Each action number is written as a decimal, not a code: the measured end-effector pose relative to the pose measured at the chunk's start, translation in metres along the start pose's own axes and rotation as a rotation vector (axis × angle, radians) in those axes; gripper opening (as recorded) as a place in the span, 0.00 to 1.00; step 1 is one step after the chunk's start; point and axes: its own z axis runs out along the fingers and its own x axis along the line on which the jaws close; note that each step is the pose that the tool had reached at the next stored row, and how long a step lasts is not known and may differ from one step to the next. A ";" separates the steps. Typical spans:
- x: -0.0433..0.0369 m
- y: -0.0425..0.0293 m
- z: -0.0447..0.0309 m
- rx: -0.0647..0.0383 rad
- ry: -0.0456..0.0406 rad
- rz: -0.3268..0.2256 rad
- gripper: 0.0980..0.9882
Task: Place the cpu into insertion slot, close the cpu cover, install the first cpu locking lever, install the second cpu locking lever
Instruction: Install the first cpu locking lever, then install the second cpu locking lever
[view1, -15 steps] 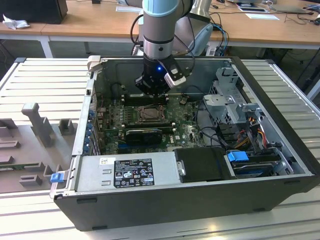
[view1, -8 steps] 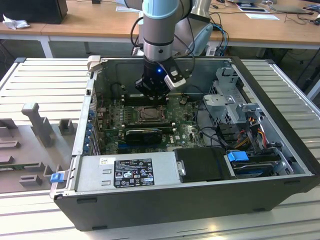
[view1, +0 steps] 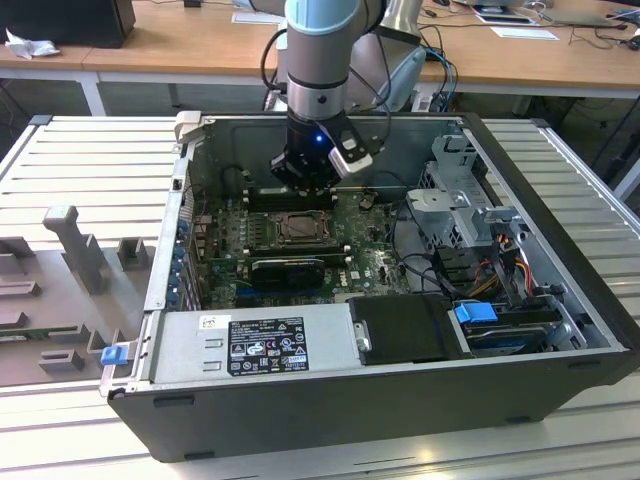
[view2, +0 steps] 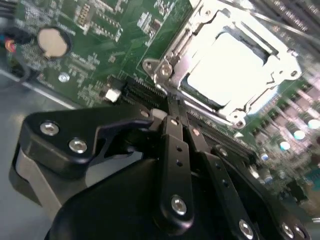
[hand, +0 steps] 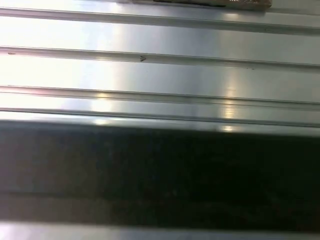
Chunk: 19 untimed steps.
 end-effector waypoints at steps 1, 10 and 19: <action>-0.0001 0.0002 -0.0036 0.000 0.0001 0.000 0.01; 0.0003 -0.0102 -0.0056 0.001 0.0003 0.000 0.01; 0.0006 -0.0173 -0.0123 0.001 0.0003 0.000 0.01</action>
